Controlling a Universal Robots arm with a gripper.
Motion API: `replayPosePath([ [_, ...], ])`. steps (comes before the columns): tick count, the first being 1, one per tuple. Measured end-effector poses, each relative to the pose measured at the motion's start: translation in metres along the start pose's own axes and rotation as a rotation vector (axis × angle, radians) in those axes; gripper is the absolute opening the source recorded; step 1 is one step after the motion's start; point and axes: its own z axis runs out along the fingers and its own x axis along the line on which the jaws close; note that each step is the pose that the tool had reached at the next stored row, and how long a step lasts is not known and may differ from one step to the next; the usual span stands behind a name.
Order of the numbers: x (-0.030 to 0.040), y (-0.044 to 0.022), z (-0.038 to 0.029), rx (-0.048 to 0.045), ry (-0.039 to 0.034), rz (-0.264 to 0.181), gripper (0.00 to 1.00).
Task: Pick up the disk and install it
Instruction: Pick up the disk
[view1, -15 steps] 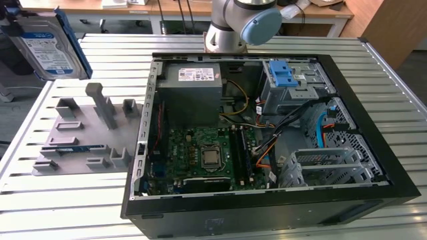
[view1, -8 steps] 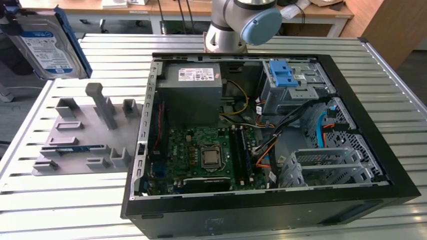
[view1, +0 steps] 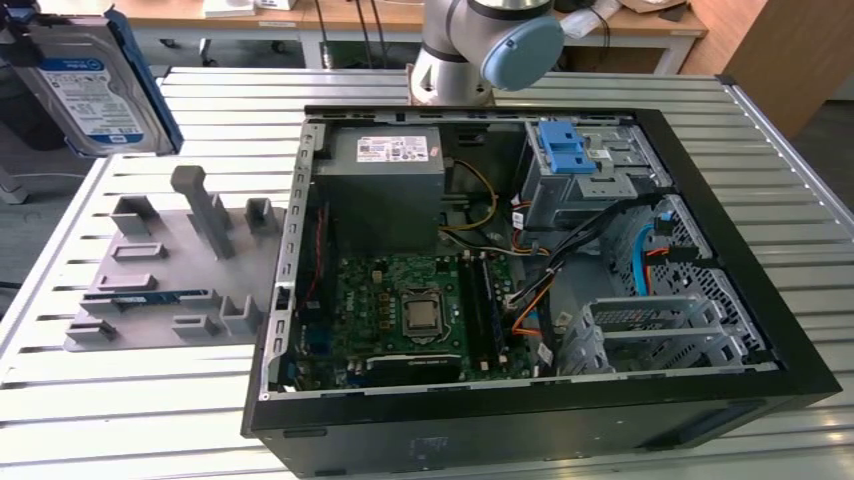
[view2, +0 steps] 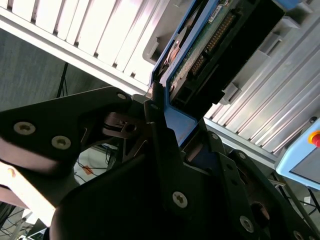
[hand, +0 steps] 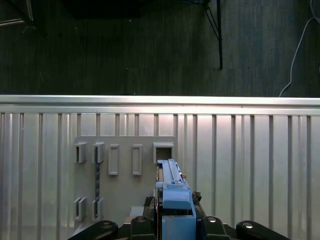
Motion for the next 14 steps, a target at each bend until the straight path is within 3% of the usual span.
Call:
replayPosePath([
  [14,-0.0002,0.0003,-0.0138,0.0029,0.0,0.0,0.36],
])
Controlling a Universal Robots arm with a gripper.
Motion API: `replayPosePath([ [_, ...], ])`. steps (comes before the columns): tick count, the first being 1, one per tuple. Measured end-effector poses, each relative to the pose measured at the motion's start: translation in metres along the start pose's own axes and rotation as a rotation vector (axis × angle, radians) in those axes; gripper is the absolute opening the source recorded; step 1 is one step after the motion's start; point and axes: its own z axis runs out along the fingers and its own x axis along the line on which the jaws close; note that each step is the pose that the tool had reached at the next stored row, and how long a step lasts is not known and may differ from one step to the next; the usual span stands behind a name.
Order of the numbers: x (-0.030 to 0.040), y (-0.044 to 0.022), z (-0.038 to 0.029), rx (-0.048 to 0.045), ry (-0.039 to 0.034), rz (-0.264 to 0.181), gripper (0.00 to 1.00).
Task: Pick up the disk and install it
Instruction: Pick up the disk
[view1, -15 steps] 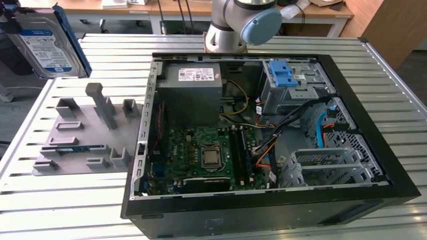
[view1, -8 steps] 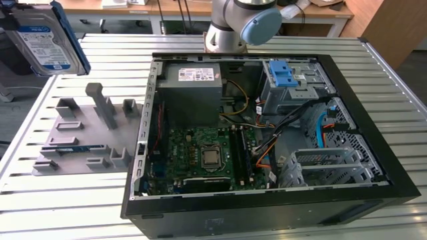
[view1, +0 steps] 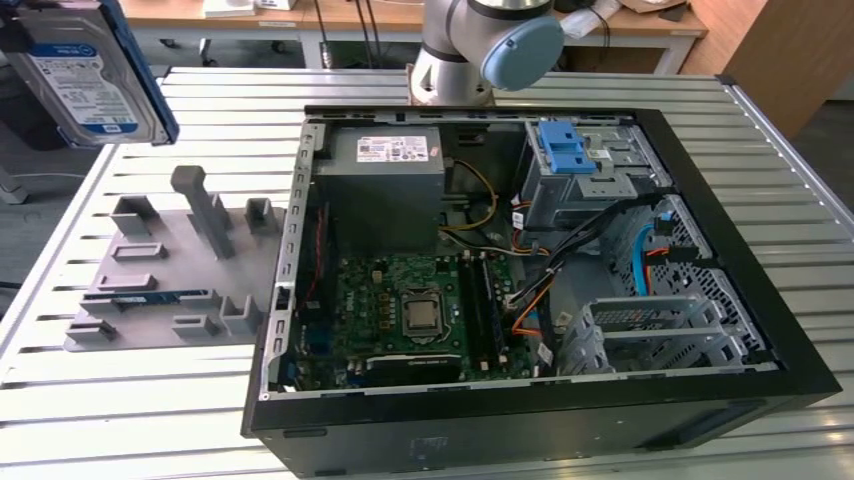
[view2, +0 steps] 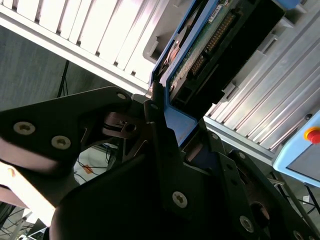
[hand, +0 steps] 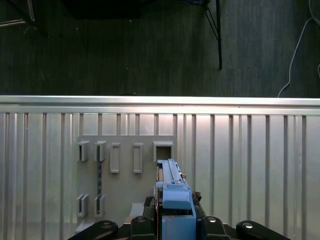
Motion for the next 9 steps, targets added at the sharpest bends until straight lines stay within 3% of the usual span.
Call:
replayPosePath([
  [9,-0.0001,0.0004,-0.0065,0.0032,0.0,0.0,0.36],
])
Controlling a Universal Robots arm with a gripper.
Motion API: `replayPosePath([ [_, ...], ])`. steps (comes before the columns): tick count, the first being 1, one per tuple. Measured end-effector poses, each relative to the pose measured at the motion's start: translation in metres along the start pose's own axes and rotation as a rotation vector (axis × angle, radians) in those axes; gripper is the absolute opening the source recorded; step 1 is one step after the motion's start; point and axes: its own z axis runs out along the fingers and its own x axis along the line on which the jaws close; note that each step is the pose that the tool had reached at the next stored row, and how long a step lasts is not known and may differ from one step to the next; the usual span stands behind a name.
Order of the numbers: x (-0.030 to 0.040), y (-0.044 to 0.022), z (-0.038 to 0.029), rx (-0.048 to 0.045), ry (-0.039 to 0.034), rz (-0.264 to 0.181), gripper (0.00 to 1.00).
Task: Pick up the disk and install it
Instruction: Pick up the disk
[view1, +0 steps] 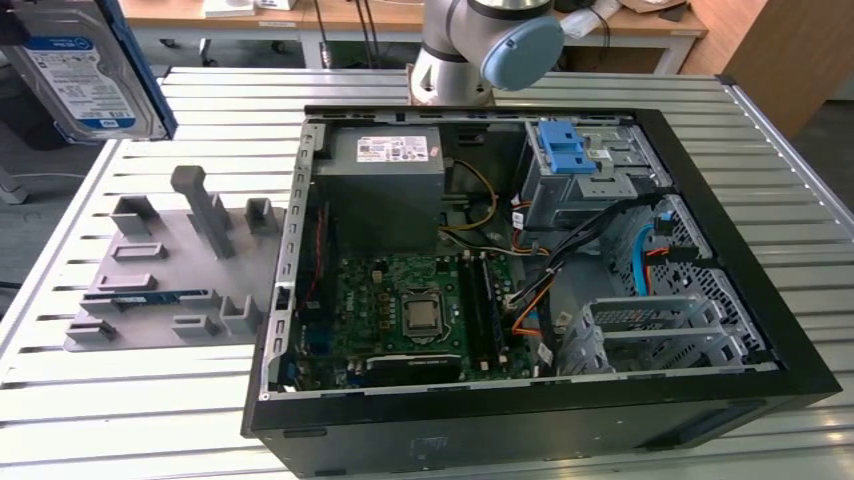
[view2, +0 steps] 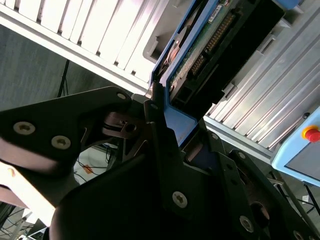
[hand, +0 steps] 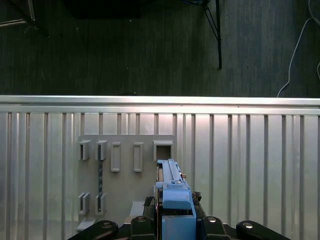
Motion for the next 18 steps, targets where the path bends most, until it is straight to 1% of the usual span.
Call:
replayPosePath([
  [18,-0.0002,0.0002,-0.013,0.0042,0.0,0.0,0.36],
])
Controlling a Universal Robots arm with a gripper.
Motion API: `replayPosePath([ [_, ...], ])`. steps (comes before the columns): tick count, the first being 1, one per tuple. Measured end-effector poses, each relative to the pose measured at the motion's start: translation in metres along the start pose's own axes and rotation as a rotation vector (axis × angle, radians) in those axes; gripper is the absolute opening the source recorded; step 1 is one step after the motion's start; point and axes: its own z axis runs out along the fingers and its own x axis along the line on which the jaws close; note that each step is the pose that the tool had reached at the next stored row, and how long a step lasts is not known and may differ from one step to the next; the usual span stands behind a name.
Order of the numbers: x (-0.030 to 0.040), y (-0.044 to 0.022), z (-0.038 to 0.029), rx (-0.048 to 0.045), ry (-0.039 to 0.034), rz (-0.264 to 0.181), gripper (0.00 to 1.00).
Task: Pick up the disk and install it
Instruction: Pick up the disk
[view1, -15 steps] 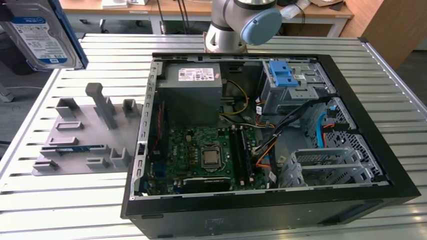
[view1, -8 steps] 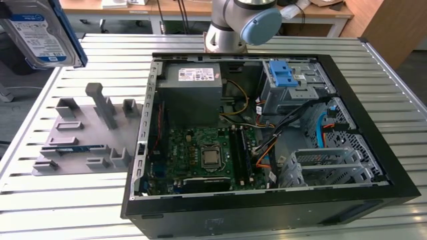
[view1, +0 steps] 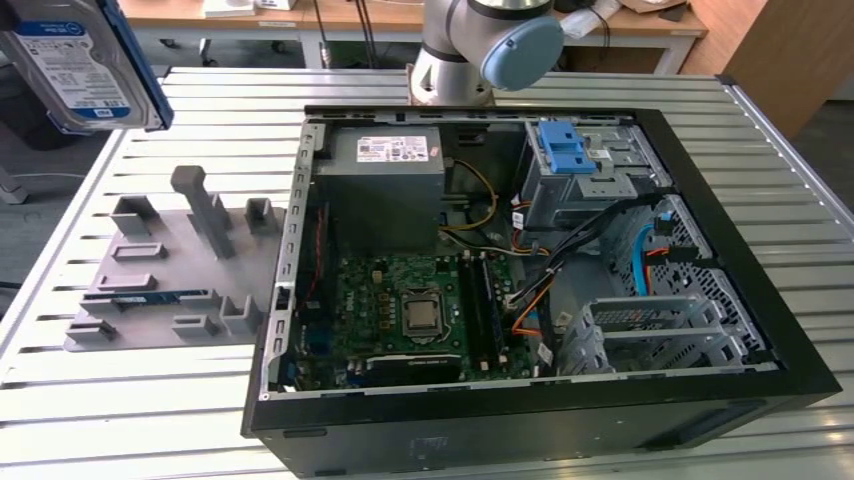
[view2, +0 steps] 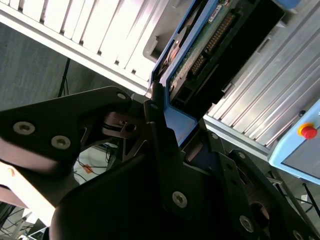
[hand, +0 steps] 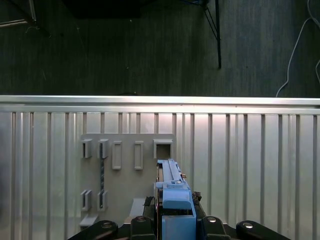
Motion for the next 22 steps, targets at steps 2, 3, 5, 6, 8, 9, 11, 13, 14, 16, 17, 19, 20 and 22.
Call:
replayPosePath([
  [2,0.0,0.0,-0.0016,0.0004,0.0,0.0,0.36],
  [3,0.0,0.0,-0.0024,0.0006,0.0,0.0,0.36],
  [5,-0.0001,0.0,-0.0038,0.0011,0.0,0.0,0.36],
  [6,-0.0001,0.0001,-0.0045,0.0013,0.0,0.0,0.36],
  [8,-0.0001,0.0001,-0.006,0.0019,0.0,0.0,0.36],
  [9,-0.0001,0.0001,-0.0068,0.0021,0.0,0.0,0.36],
  [11,-0.0001,0.0001,-0.0084,0.0027,0.0,0.0,0.36],
  [13,-0.0001,0.0001,-0.0099,0.0031,0.0,0.0,0.36],
  [14,-0.0002,0.0002,-0.0107,0.0034,0.0,0.0,0.36],
  [16,-0.0002,0.0002,-0.0122,0.0039,0.0,0.0,0.36],
  [17,-0.0002,0.0002,-0.013,0.0041,0.0,0.0,0.36],
  [19,-0.0002,0.0002,-0.0145,0.0047,0.0,0.0,0.36],
  [20,-0.0002,0.0002,-0.0153,0.0049,0.0,0.0,0.36],
  [22,-0.0002,0.0002,-0.0169,0.0054,0.0,0.0,0.36],
])
